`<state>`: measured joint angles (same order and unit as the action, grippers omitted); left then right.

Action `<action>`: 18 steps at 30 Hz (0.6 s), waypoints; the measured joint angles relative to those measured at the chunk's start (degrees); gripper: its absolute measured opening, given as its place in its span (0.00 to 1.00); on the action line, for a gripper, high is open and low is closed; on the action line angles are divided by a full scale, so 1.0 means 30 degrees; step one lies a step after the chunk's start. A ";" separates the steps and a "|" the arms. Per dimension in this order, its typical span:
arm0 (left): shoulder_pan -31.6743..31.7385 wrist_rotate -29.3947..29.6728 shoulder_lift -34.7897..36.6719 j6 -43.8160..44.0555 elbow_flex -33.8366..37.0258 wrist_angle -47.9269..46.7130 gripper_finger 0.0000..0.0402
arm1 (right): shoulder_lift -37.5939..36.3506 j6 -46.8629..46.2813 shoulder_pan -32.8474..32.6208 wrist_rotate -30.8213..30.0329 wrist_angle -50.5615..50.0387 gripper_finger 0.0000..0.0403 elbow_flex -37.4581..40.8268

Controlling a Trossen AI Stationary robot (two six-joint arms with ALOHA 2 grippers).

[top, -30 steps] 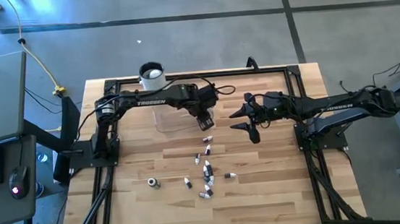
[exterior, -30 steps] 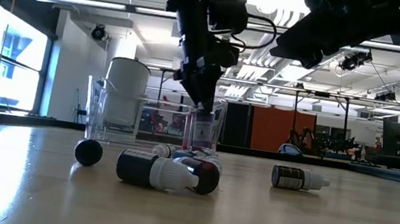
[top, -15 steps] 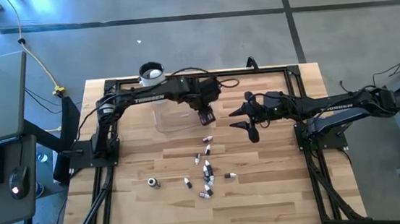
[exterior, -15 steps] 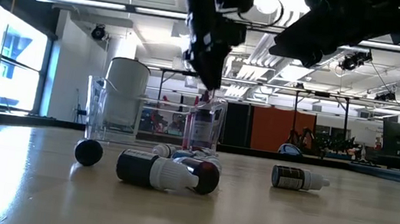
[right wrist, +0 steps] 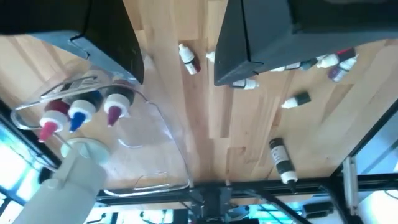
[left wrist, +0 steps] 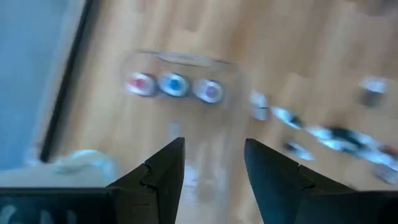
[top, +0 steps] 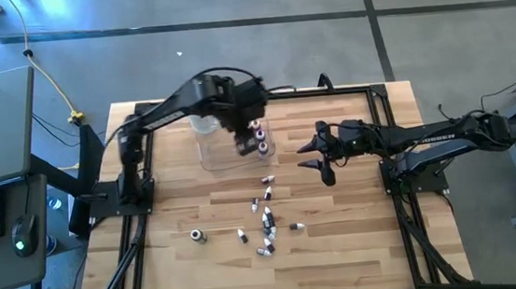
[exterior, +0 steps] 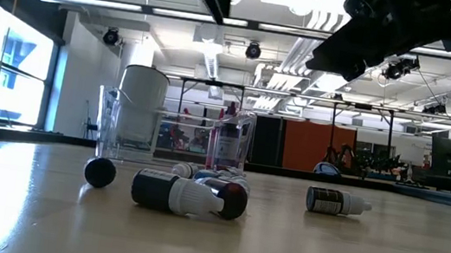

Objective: Pick & Place food coloring
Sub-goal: Put the big black food coloring bottle into the transparent bin

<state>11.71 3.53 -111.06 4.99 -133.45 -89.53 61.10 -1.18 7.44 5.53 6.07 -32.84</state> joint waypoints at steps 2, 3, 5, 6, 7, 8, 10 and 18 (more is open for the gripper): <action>-0.0443 -0.1837 0.0953 -0.0022 0.0359 -0.0270 0.41 | 0.0000 -0.0024 0.0000 -0.0737 -0.0029 0.47 0.0000; -0.0812 -0.2538 0.1489 -0.0005 0.0777 0.0010 0.41 | 0.0000 -0.0134 0.0006 -0.1142 -0.0133 0.47 0.0000; -0.1502 -0.3164 0.2763 0.0235 0.2141 -0.0307 0.41 | 0.0027 -0.0728 0.0007 -0.2053 -0.0462 0.47 0.0000; -0.2099 -0.3180 0.3215 0.0518 0.2773 -0.0290 0.41 | 0.0108 -0.1018 0.0007 -0.2438 -0.0471 0.46 0.0000; -0.2739 -0.3175 0.3743 0.1013 0.3483 -0.0089 0.41 | 0.0143 -0.1168 0.0007 -0.2840 -0.0552 0.46 0.0000; -0.3348 -0.2943 0.4432 0.1671 0.4449 -0.0007 0.41 | 0.0169 -0.1249 0.0007 -0.3136 -0.0778 0.46 0.0000; -0.4828 -0.2252 0.5699 0.3259 0.6549 -0.0139 0.41 | 0.0393 -0.1257 0.0011 -0.3255 -0.0753 0.46 0.0000; -1.1850 -0.1305 0.8386 1.0100 1.5043 0.3160 0.41 | 0.0772 -0.0899 0.0007 -0.2740 -0.0571 0.46 -0.0003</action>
<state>-23.84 -0.38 -85.91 35.29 -88.32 -80.05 63.42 -3.88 7.46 -2.69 4.36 -32.85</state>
